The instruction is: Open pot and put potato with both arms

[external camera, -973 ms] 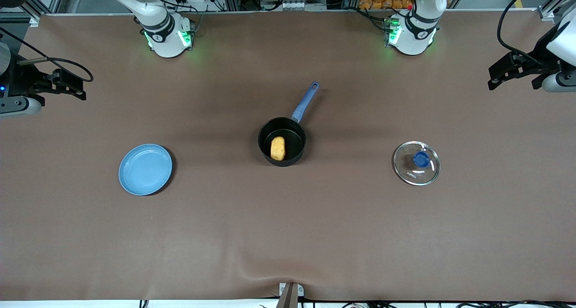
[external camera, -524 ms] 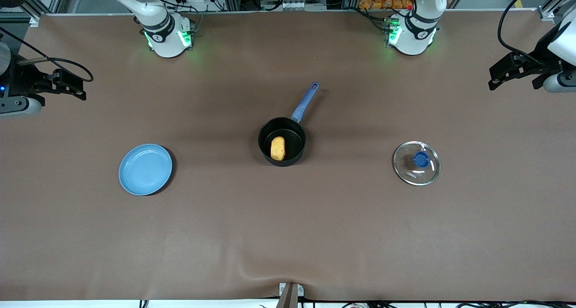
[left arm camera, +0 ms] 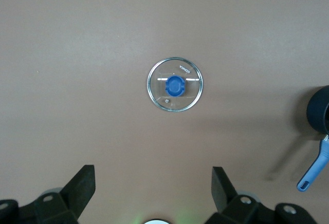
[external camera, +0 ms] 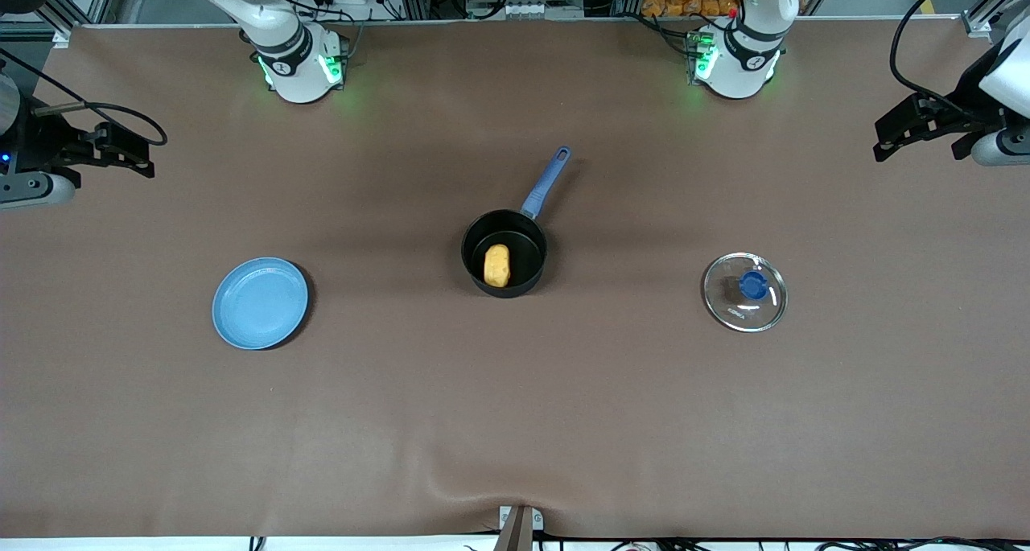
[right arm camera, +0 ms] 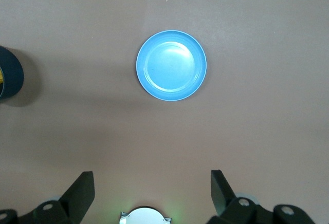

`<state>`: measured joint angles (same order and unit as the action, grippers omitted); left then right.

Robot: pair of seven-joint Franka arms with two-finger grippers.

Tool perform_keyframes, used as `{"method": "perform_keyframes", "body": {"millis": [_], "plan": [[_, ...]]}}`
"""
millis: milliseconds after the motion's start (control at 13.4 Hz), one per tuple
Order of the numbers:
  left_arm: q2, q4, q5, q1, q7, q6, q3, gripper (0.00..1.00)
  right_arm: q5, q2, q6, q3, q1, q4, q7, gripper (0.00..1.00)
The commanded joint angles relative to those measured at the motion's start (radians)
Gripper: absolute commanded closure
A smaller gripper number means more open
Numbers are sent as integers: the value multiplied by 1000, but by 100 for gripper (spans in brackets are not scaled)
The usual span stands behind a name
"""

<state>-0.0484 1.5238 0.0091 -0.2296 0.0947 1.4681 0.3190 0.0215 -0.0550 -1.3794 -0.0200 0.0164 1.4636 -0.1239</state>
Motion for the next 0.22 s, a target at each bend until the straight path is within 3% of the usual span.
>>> {"method": "perform_keyframes", "body": {"millis": [0, 150], "plan": [[-1, -10, -8, -8, 4, -5, 5, 0, -2, 17, 8, 2, 5, 9, 16, 0], [1, -10, -3, -7, 5, -6, 3, 0, -2, 17, 8, 0, 5, 7, 16, 0]]}}
